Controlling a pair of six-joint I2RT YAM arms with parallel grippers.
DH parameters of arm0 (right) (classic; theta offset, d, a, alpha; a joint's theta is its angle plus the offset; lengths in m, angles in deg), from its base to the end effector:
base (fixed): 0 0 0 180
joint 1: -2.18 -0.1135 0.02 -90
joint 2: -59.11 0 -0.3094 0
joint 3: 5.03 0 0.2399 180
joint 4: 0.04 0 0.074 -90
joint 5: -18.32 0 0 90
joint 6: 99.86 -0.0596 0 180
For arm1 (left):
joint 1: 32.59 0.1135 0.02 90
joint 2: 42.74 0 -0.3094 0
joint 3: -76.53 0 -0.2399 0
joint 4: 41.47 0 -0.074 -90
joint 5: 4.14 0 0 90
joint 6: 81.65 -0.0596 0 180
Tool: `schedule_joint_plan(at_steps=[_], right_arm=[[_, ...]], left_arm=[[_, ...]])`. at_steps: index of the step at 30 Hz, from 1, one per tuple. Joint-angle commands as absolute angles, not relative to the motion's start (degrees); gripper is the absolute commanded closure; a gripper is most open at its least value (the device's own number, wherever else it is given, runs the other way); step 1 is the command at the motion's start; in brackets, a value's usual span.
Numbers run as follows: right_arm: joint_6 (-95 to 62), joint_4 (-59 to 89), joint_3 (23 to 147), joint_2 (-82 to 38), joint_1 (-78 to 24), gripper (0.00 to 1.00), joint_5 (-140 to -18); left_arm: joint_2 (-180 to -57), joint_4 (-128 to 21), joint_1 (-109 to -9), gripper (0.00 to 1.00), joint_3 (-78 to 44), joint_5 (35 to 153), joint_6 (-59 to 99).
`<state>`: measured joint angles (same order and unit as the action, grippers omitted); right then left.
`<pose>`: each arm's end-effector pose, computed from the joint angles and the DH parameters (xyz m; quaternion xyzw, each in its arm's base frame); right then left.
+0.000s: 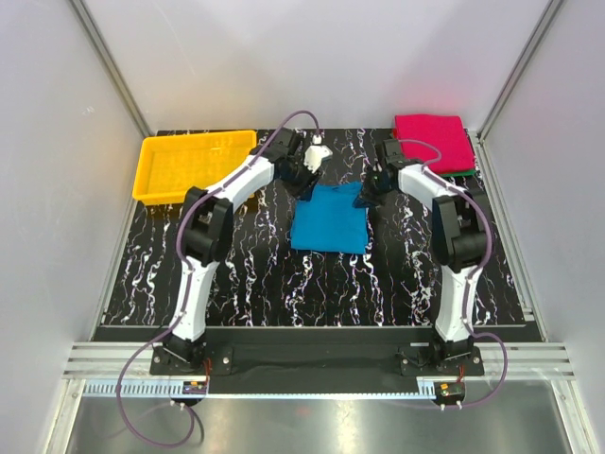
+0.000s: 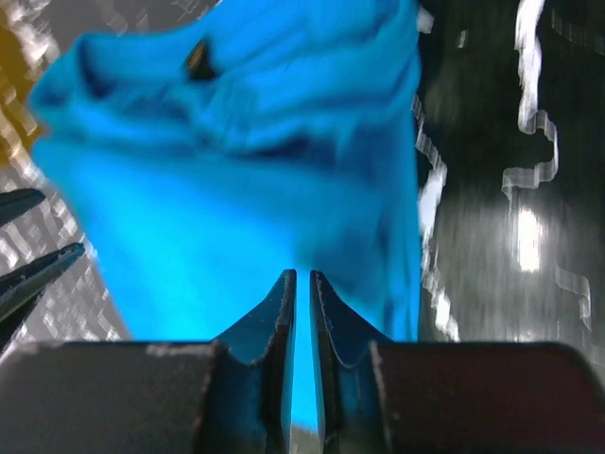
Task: Fold and stack the t-shirts
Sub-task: Fold the tshirt
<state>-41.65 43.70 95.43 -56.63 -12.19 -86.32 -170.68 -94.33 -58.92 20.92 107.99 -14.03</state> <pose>0.4356 0.1272 0.2161 0.1111 0.9500 0.2168 0.1956 0.4571 -0.2513 0.2350 0.4380 0.8331 -0.1934 0.2771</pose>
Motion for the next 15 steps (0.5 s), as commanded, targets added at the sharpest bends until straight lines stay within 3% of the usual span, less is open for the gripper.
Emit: schedule_joint_plan(at_steps=[1, 12, 15], right_arm=[[-41.33, 40.54, 102.85, -61.29, -11.8, 0.83, -86.02], [-40.18, 43.18, 109.21, -69.29, -9.07, 0.81, -79.86], [-37.55, 45.11, 111.58, -68.42, -9.07, 0.67, -80.21]], left_arm=[[-174.73, -93.05, -57.64, 0.57, 26.14, 108.01, -10.99], [-180.55, -88.74, -57.02, 0.49, 31.16, 101.94, -5.46], [-179.59, -88.21, -56.85, 0.44, 30.63, 101.68, -4.31]])
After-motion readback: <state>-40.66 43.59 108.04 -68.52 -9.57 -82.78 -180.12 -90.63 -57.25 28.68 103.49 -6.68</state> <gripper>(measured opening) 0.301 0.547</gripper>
